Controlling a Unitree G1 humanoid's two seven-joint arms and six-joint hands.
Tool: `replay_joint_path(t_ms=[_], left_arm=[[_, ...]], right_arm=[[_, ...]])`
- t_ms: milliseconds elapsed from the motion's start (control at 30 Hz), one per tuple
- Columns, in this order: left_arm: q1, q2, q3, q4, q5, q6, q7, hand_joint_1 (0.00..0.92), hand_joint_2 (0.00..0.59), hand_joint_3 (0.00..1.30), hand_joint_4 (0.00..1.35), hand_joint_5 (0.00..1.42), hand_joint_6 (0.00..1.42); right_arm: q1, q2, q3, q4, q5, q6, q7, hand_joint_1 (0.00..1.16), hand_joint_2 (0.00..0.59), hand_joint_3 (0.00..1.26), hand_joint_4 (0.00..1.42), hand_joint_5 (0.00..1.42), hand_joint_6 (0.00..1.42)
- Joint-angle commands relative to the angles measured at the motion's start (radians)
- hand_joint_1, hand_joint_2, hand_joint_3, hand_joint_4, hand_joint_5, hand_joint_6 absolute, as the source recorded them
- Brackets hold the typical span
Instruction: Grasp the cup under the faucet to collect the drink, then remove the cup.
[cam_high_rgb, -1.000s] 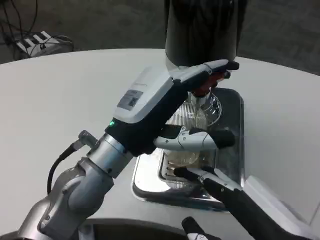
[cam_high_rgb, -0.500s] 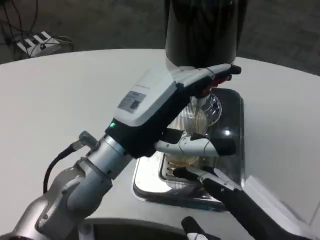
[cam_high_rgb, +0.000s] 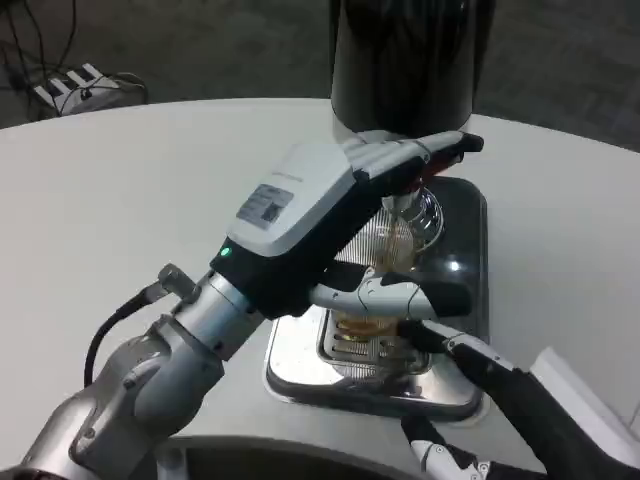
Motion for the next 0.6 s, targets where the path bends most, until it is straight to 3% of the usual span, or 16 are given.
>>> replay_joint_path(t_ms=[33, 133, 300, 400, 600], left_arm=[[0.039, 0.011, -0.031, 0.024, 0.035, 0.007, -0.038, 0.0, 0.033, 0.23, 0.25, 0.31, 0.21], [0.04, 0.011, -0.031, 0.022, 0.034, 0.009, -0.039, 0.0, 0.034, 0.23, 0.25, 0.31, 0.21], [0.044, 0.014, -0.028, 0.014, 0.031, 0.013, -0.042, 0.0, 0.035, 0.23, 0.25, 0.31, 0.21], [0.048, 0.016, -0.026, 0.009, 0.028, 0.016, -0.044, 0.0, 0.035, 0.23, 0.25, 0.31, 0.21], [0.05, 0.017, -0.025, 0.003, 0.027, 0.021, -0.045, 0.0, 0.035, 0.23, 0.25, 0.31, 0.21]], right_arm=[[0.009, 0.039, 0.003, 0.075, -0.002, -0.061, -0.124, 0.71, 0.365, 0.12, 0.13, 0.05, 0.03], [0.02, 0.112, -0.009, 0.171, 0.049, -0.132, -0.264, 0.77, 0.28, 0.09, 0.12, 0.06, 0.07], [-0.004, 0.184, -0.023, 0.296, 0.136, -0.219, -0.401, 0.82, 0.231, 0.07, 0.12, 0.06, 0.13], [-0.037, 0.213, -0.027, 0.372, 0.186, -0.242, -0.436, 0.83, 0.217, 0.07, 0.11, 0.07, 0.16], [-0.107, 0.224, -0.021, 0.486, 0.224, -0.296, -0.481, 0.84, 0.197, 0.05, 0.1, 0.07, 0.18]])
